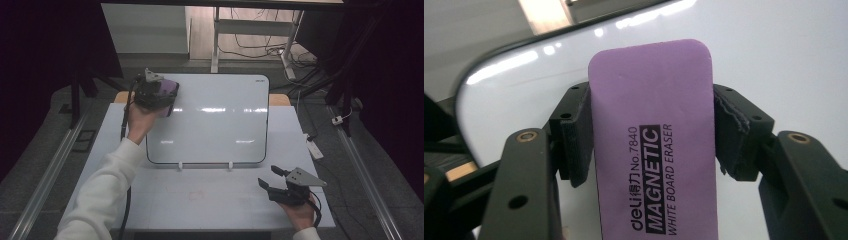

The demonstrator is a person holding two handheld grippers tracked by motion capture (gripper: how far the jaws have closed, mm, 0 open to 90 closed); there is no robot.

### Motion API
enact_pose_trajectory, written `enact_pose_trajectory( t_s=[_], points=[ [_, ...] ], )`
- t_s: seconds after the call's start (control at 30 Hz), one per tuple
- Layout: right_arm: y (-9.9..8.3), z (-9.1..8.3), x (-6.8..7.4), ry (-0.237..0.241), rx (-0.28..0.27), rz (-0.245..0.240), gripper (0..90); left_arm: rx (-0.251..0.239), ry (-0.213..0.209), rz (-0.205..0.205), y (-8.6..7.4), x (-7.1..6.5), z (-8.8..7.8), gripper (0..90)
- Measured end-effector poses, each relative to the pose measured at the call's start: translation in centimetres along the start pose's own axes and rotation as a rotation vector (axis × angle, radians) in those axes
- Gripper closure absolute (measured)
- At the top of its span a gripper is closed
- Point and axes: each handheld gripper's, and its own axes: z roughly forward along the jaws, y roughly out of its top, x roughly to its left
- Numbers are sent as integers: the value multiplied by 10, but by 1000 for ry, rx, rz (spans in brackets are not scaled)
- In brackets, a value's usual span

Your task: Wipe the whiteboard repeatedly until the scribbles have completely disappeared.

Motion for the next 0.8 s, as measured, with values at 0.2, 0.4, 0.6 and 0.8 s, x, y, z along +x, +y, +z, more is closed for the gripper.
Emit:
enact_pose_trajectory(
  t_s=[0.2, 0.4, 0.6, 0.8],
  points=[
    [1, 1, 1, 3, -5, 1, 312, -46, -104, -11, -15, -10, -18, 395],
    [6, 7, 8, 23, -6, -15, 312, -49, -195, -28, -44, -18, -32, 395],
    [12, 16, 17, 54, -4, -31, 312, -38, -265, -33, -67, -29, -35, 395],
    [16, 24, 24, 85, 1, -37, 312, -31, -314, -13, -83, -42, -38, 395]
  ],
)
